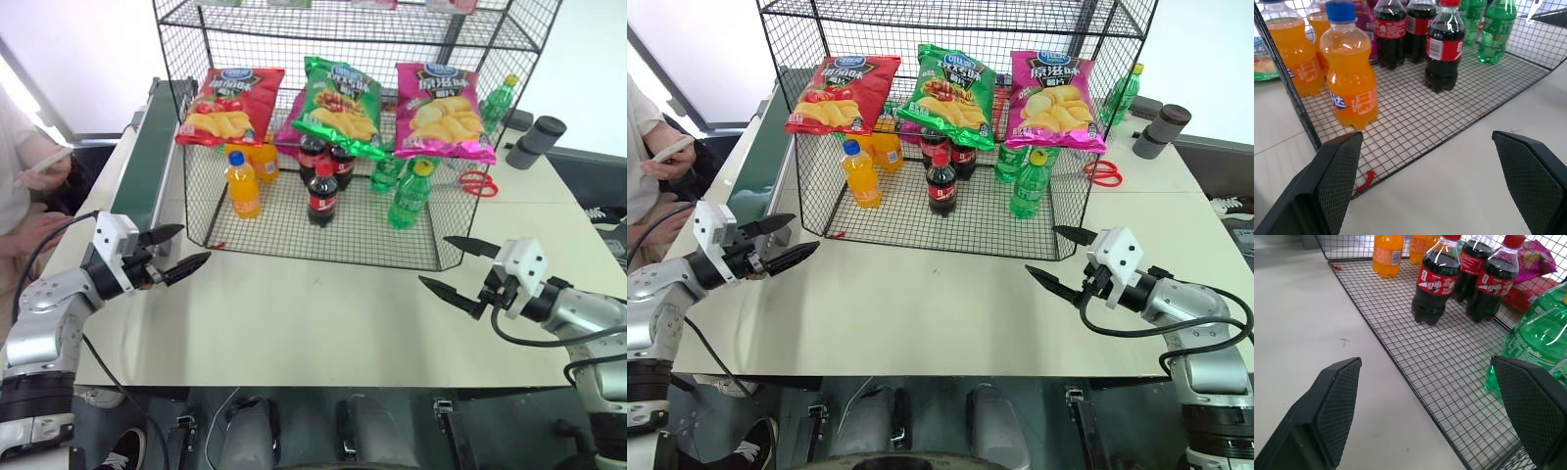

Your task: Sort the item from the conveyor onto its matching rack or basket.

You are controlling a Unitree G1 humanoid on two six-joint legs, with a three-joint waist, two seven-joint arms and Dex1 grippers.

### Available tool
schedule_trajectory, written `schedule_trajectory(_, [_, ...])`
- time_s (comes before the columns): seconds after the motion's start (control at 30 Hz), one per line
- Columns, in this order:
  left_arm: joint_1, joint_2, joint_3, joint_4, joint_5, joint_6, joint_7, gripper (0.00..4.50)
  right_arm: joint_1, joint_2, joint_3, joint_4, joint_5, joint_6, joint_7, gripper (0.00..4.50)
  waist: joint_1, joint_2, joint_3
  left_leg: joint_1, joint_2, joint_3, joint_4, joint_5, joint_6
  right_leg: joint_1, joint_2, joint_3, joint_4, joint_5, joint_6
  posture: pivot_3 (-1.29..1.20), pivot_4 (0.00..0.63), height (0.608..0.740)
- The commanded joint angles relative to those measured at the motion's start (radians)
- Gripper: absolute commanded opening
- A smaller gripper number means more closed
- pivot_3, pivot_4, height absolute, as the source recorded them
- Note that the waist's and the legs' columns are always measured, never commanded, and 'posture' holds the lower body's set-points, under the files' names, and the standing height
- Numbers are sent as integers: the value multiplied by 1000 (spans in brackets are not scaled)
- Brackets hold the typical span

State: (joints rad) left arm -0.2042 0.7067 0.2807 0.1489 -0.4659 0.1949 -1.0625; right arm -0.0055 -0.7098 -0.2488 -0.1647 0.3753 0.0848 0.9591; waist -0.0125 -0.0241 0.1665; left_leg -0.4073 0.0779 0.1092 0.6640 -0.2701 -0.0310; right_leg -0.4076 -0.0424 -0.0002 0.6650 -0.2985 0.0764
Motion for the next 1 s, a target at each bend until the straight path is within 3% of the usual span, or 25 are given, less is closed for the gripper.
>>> schedule_trajectory(0.03, [6,6,-13,-18,28,-65,-11,4500,-21,2,-7,12,1,-26,-8,4417,0,0,0,0,0,0,0,0,0,0,0,0,0,0,0,0,150,740])
schedule_trajectory(0.53, [-65,-16,-24,63,35,-125,-6,4500,-46,14,11,41,-12,-60,-25,4417,1,0,0,0,0,1,0,0,0,0,0,0,0,0,0,0,150,740])
schedule_trajectory(1.0, [-41,-21,-35,57,45,-141,-5,4500,-16,-8,3,4,-3,-38,-23,4417,0,0,0,0,0,1,1,0,0,0,0,0,1,0,0,0,150,740])
